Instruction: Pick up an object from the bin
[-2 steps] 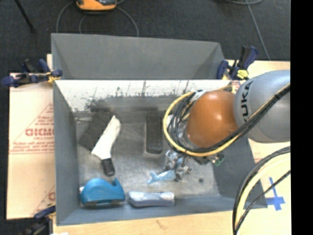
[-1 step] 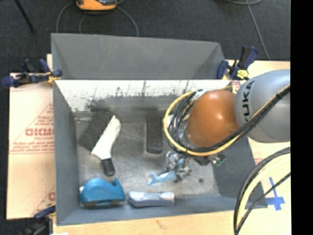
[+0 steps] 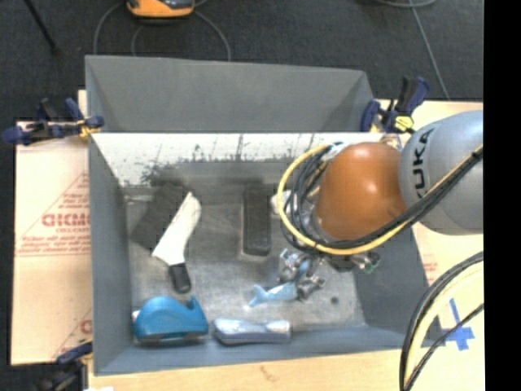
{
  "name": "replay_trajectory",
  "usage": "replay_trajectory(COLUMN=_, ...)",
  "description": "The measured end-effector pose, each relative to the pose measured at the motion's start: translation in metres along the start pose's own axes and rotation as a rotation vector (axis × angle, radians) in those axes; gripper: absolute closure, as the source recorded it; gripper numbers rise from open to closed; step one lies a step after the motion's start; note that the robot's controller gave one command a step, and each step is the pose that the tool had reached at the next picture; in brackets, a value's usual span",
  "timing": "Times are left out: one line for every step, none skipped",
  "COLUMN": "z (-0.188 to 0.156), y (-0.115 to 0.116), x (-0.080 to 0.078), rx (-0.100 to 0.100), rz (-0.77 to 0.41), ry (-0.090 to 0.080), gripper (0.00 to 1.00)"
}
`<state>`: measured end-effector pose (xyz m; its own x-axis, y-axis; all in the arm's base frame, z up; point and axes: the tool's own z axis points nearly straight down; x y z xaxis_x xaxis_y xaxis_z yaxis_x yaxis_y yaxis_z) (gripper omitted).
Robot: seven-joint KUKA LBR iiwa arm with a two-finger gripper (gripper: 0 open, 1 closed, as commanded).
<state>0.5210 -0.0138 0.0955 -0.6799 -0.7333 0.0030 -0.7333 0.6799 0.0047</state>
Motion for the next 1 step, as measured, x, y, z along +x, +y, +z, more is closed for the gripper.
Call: replay_trajectory(z=-0.019, y=-0.0018, x=-0.0014, rx=0.005, rz=0.0, ry=-0.004, gripper=1.0)
